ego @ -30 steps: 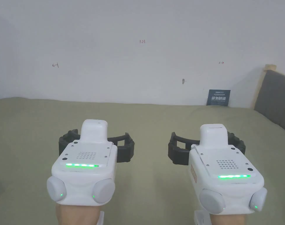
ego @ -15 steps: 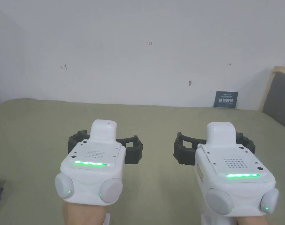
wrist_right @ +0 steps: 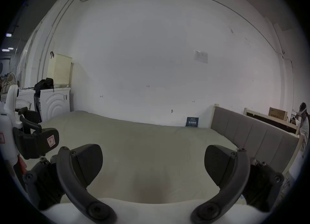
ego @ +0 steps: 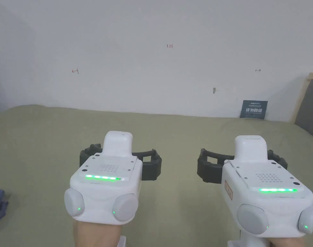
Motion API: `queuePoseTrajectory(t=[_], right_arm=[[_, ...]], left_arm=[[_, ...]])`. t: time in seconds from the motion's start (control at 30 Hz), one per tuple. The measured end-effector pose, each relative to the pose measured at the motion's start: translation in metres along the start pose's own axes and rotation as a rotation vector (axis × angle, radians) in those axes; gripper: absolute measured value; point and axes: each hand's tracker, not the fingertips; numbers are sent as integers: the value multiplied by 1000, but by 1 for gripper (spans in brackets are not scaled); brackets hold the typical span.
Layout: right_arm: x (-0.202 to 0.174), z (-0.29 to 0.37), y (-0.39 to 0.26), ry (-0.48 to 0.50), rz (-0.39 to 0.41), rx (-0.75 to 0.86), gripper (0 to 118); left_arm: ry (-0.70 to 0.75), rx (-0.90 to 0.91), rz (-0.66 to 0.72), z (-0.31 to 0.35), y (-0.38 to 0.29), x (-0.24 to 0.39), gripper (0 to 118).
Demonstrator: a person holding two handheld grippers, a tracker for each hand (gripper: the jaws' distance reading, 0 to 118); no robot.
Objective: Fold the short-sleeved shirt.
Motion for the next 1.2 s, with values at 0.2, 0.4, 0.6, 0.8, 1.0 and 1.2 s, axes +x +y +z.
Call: queuePoseTrajectory(t=[0.2, 0.4, 0.6, 0.8, 1.0, 1.2], right_arm=[[-4, 2, -7, -24, 32, 31, 118], [5, -2, -1, -17, -70, 8, 118], [6, -1, -1, -36, -52, 2, 118], [3, -1, -2, -39, -53, -6, 118], [4, -2, 2, -46, -70, -11, 118], [1, -1, 2, -51, -33, 12, 118]], left_arm=[[-4, -10, 8, 1, -2, 0, 118], [-3, -16, 1, 1, -1, 0, 118], [-3, -7, 5, 3, 2, 0, 118], [-4, -5, 5, 4, 5, 1, 118], [-7, -3, 7, 6, 6, 0, 118], [-10, 12, 14, 9, 12, -1, 118]])
